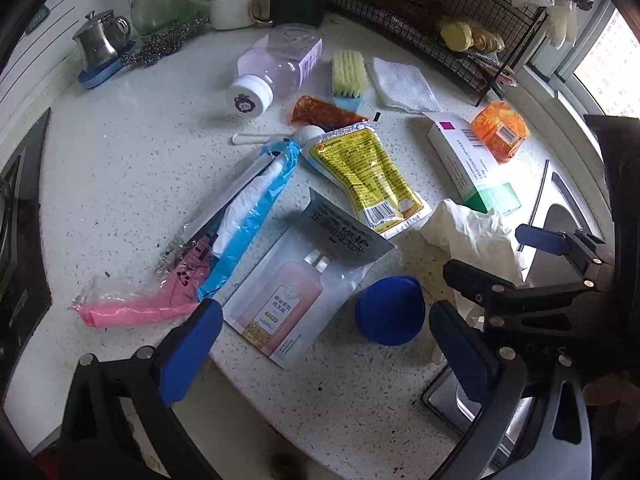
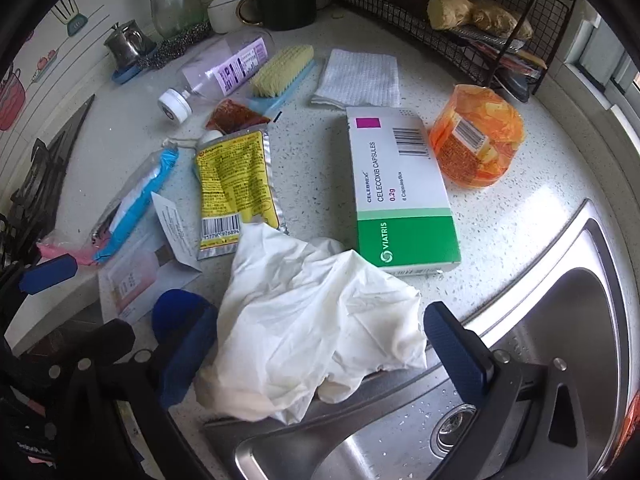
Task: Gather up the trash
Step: 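Move both tools to the counter and close the right gripper on the white glove, then grasp the blue cap with the left gripper while the right gripper holds the white glove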
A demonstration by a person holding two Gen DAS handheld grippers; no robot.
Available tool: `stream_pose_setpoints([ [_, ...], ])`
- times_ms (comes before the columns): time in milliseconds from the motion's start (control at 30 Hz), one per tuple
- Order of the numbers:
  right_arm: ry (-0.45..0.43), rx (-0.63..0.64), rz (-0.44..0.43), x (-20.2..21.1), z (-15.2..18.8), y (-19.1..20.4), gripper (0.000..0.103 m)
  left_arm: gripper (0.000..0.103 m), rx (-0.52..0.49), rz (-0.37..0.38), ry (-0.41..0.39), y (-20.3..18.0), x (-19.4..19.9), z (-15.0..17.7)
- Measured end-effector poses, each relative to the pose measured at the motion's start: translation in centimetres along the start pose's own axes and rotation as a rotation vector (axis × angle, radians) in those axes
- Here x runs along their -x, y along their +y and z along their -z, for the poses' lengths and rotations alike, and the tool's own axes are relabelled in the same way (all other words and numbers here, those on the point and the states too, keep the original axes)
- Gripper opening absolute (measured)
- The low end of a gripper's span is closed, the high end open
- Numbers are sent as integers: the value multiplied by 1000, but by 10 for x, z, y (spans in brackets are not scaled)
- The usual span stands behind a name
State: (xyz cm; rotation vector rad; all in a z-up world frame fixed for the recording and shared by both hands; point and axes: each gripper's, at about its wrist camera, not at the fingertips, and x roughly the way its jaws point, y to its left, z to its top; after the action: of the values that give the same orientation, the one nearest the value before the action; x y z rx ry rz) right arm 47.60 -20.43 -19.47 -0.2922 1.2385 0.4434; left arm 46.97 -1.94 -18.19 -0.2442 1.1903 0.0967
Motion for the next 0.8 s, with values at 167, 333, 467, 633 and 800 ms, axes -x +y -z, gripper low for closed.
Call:
stream_pose_setpoints([
  [167, 45, 44, -37, -11, 6, 0, 92, 103, 22, 4, 19, 4, -4, 3],
  [333, 16, 113, 17, -6, 16, 9, 92, 103, 23, -15, 19, 6, -2, 6],
  [467, -9, 135, 35, 2, 22, 12, 69, 103, 11, -31, 18, 7, 4, 10],
  [633, -33, 114, 24, 15, 26, 4, 23, 103, 9, -30, 15, 5, 7, 15],
  [800, 2, 36, -77, 28, 32, -9, 9, 103, -7, -23, 11, -4, 9, 14],
])
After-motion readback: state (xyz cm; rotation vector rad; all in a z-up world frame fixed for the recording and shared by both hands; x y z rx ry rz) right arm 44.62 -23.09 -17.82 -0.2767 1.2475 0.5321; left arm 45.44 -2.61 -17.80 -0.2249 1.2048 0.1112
